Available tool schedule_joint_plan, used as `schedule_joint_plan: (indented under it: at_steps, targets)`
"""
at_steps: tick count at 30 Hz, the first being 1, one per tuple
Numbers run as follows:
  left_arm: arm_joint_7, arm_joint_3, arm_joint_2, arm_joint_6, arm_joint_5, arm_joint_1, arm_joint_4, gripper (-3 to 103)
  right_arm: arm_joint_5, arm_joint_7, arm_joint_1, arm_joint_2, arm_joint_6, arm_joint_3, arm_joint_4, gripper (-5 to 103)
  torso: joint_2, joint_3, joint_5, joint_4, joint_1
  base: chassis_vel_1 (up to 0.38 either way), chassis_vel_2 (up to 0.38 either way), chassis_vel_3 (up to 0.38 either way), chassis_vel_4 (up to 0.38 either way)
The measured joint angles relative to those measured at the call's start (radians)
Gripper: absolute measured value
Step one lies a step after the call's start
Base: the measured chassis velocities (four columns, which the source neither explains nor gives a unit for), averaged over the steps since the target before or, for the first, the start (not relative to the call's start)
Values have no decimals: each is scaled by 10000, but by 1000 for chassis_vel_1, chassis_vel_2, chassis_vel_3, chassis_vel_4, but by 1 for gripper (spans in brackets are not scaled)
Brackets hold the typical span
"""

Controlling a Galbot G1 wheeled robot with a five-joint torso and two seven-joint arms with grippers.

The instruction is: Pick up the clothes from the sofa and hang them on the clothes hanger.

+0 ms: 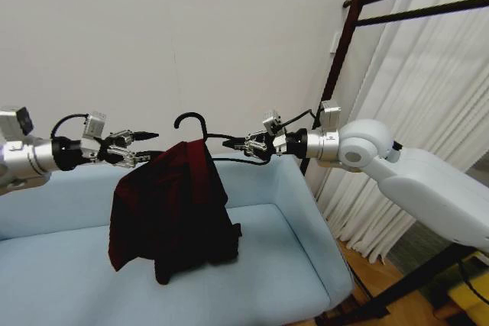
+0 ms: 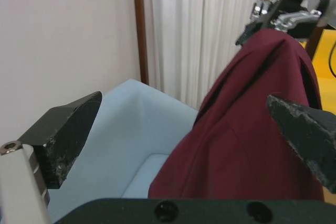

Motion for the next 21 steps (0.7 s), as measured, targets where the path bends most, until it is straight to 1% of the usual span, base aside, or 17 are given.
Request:
schedule_joint_plan:
  at_steps: [1,4,11,15,16,17,18,19,20,21]
  targets:
    - [-252,-41,-31,-16,-136,-39,61,100,-8,30,-13,47,-16,0,-19,2,0,0,0,1,0,0,0,0,0]
    - [-449,-117,-81,-21,-294,-93,170,100,-38,48,-23,111,-34,-20,-50,2,0,0,0,0,0,0,0,0,0]
    - [-457,-311,-157,-3,-601,-297,635,100,-149,87,79,321,-37,-195,-232,2,0,0,-1,1,0,0,0,0,0]
    - [-167,-292,-74,26,-591,-294,672,100,-158,79,179,352,9,-264,-298,2,0,0,0,0,0,0,0,0,0]
    - [53,-236,-16,64,-513,-265,704,100,-138,62,226,356,34,-270,-299,2,0,0,1,0,0,0,0,0,0]
    - [53,-236,-16,64,-513,-265,704,100,-138,62,226,356,34,-270,-299,2,0,0,1,0,0,0,0,0,0]
    - [302,-172,57,101,-394,-230,773,100,-115,12,272,353,46,-276,-296,2,0,0,0,-2,0,0,0,0,0]
    - [1128,-29,362,108,-52,-70,1007,100,-134,-193,356,318,136,-312,-374,2,0,0,-1,0,0,0,0,0,0]
    - [1255,-7,461,104,37,-25,1060,100,-146,-239,355,311,160,-312,-408,2,0,0,0,0,0,0,0,0,0]
    - [1255,-7,461,104,37,-25,1060,100,-146,-239,355,311,160,-312,-408,2,0,0,0,0,0,0,0,0,0]
